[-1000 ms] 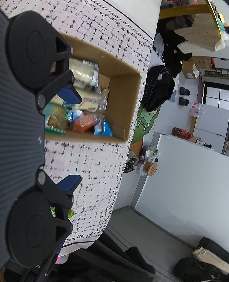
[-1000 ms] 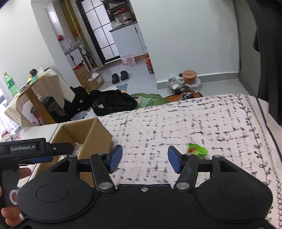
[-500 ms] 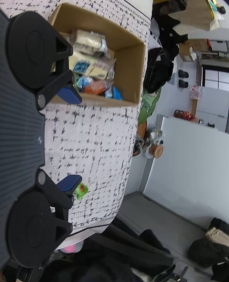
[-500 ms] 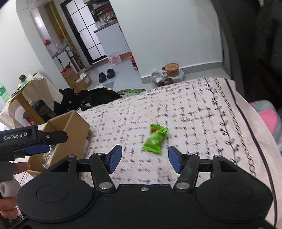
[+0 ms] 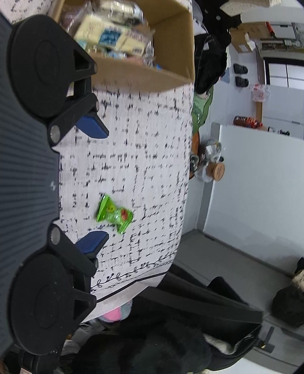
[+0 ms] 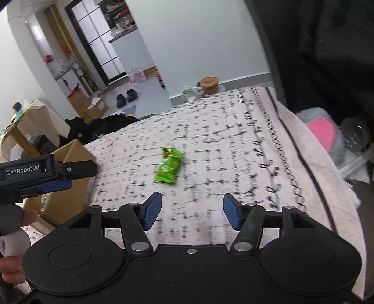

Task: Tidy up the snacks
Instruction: 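Move left gripper out of the box toward the green candy, then close left gripper on the green candy wrapper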

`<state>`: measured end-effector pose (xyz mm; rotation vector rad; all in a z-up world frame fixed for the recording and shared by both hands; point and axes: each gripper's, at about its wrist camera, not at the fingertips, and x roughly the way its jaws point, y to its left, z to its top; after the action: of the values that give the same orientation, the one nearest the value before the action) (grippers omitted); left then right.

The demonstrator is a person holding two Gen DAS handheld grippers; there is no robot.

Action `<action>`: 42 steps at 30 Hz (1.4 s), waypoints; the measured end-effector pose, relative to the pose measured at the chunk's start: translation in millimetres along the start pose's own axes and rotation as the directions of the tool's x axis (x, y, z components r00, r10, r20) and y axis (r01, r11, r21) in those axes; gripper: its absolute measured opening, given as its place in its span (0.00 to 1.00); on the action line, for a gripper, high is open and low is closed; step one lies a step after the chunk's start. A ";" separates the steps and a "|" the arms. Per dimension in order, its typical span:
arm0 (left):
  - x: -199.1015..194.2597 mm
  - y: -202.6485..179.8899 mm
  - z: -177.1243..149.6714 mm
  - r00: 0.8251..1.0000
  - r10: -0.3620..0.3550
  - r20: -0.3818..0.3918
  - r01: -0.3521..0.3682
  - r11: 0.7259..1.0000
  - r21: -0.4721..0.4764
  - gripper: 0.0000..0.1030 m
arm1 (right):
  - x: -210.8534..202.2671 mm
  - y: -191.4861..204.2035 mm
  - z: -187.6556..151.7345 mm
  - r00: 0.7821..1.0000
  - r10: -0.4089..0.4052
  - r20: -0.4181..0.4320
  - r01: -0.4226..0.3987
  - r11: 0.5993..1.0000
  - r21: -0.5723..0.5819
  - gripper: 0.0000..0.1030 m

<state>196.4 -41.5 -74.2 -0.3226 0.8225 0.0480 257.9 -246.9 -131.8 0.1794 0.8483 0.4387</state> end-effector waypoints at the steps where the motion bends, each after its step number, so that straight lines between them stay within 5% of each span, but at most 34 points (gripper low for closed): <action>1: 5.0 -3.1 -0.7 1.000 -0.004 -0.005 0.004 1.000 0.008 0.82 | -0.2 -4.2 -0.4 1.000 -0.008 0.001 0.008 1.000 0.007 0.57; 22: 94.4 -38.9 -4.7 0.997 -0.036 -0.064 0.044 0.989 0.141 0.73 | 14.5 -44.1 7.6 0.995 -0.099 0.002 0.099 0.995 0.032 0.57; 28: 105.2 -42.6 -6.7 0.996 -0.047 -0.076 0.056 0.990 0.126 0.50 | 14.1 -45.9 6.8 0.994 -0.111 -0.002 0.111 0.993 0.042 0.59; 30: 107.6 -41.4 -7.8 0.995 -0.043 -0.089 0.053 0.992 0.117 0.31 | 14.8 -45.4 7.3 0.994 -0.114 0.000 0.114 0.992 0.048 0.62; 38: 92.4 -32.4 -10.6 0.994 -0.062 -0.090 0.069 0.994 0.083 0.04 | 13.1 -41.2 6.3 0.996 -0.093 0.016 0.092 0.994 0.067 0.68; 42: 82.7 -27.2 -10.3 0.995 -0.054 -0.082 0.060 0.996 0.072 0.02 | 11.9 -36.8 4.5 0.996 -0.081 0.021 0.080 0.995 0.061 0.68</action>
<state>250.0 -77.2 -133.6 -0.2789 0.8921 -0.0487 279.4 -274.5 -149.0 0.2044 0.8432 0.3355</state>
